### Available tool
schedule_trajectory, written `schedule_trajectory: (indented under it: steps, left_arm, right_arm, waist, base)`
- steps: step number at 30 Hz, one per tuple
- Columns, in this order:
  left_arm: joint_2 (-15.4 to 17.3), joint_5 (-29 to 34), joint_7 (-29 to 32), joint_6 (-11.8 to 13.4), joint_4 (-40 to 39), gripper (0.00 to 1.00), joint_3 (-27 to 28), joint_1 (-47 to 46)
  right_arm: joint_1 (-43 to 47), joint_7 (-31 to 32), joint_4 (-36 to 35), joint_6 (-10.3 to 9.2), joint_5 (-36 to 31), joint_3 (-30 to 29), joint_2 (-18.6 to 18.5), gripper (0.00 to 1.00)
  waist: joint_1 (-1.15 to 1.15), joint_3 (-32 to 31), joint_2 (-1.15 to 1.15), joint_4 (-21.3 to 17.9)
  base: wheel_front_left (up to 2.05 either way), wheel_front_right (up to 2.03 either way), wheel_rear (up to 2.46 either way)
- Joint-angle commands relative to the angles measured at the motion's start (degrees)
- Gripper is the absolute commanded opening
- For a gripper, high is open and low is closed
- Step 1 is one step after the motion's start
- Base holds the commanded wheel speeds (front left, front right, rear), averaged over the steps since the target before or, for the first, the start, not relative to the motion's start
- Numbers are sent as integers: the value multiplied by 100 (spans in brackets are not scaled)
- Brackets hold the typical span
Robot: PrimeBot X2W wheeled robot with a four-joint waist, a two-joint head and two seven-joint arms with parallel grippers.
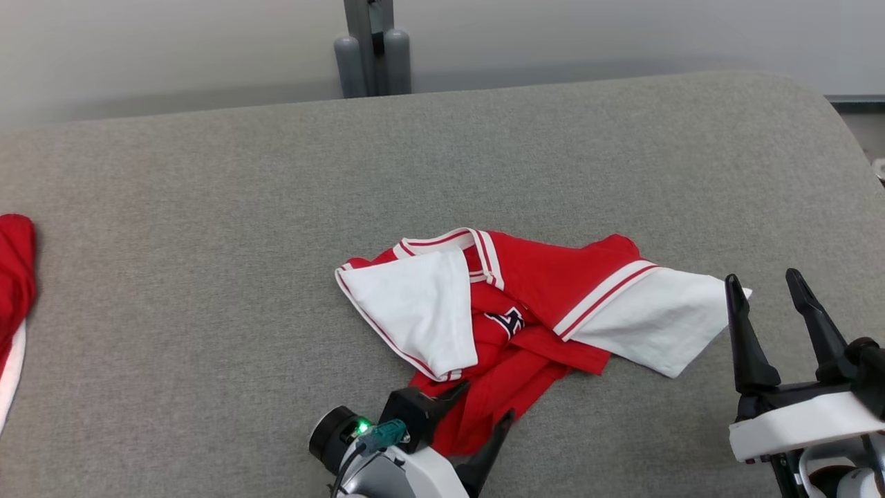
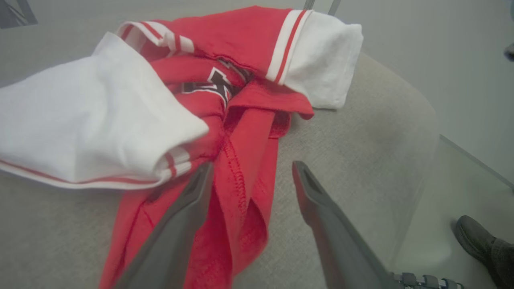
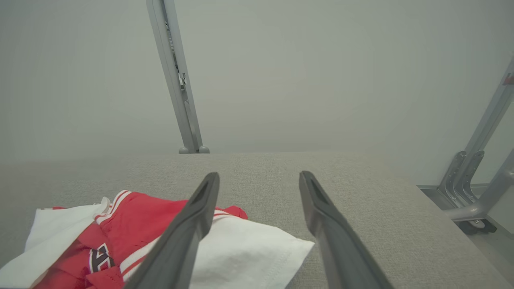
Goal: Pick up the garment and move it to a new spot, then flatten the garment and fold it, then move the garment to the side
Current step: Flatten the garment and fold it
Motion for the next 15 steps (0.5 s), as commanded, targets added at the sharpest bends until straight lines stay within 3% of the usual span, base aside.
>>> schedule_trajectory:
  steps: [1, 6, 8, 15]
  left_arm:
    - [9, -62, -46, -24, 78, 100, 51, -123]
    - [-92, -157, -212, -140, 619, 100, 74, -309]
    - [-111, -151, -288, -180, 769, 3, 55, -365]
    - [29, 29, -718, -48, 698, 0, 138, -534]
  right_arm:
    - [-74, -61, -11, 1, 33, -14, -24, 100]
    - [-166, -105, 30, 1, 36, -59, -24, 100]
    - [-189, -123, 54, 1, 66, -75, -24, 100]
    - [-205, -169, 96, 1, 109, -175, -24, 100]
  waist:
    - [0, 121, 0, -108]
    - [0, 251, 0, -186]
    - [0, 270, 0, -191]
    - [0, 263, 0, -121]
  base:
    - [0, 0, 0]
    - [0, 0, 0]
    - [0, 0, 0]
    - [0, 0, 0]
